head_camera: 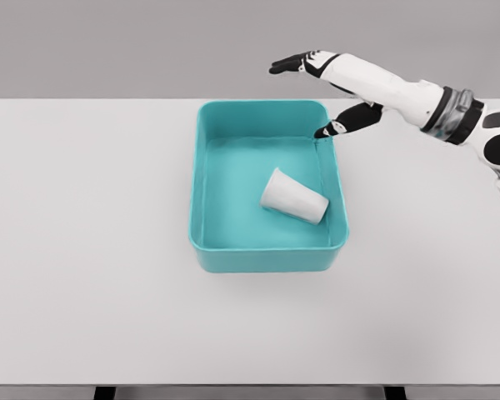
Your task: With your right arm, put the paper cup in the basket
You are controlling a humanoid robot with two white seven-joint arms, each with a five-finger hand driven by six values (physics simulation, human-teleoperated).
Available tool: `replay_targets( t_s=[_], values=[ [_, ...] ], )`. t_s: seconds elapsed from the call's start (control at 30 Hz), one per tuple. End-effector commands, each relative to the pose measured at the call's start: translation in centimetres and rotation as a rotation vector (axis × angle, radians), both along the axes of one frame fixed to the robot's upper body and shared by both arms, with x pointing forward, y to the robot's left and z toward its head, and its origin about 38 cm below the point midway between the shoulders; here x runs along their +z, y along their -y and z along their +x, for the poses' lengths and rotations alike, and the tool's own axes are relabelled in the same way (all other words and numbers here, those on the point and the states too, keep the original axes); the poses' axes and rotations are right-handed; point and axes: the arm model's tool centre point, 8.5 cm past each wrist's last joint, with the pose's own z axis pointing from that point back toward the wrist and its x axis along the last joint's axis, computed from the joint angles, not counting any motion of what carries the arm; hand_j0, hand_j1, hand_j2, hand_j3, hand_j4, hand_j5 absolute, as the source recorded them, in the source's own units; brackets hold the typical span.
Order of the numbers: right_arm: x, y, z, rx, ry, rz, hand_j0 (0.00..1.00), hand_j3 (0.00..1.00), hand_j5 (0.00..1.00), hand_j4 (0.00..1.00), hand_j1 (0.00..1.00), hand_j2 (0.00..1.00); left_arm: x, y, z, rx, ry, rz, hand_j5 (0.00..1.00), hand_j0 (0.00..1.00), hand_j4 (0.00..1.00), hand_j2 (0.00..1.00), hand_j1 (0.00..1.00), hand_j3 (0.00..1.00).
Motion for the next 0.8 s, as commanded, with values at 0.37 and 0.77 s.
replay_targets(
  t_s=[0.37, 0.77],
  values=[
    [-2.6, 17.2, -6.3, -0.241, -0.053, -0.532, 1.00, 1.00, 1.00, 1.00, 1.00, 1.00, 0.0, 0.0, 0.0, 0.001, 0.000, 0.000, 1.00, 1.00, 1.00, 1.00, 1.00, 1.00],
    [-2.5, 15.3, -5.9, -0.201, -0.017, -0.531, 1.00, 1.00, 1.00, 1.00, 1.00, 1.00, 0.0, 0.0, -0.5, 0.003, -0.010, 0.000, 1.00, 1.00, 1.00, 1.00, 1.00, 1.00]
  ],
)
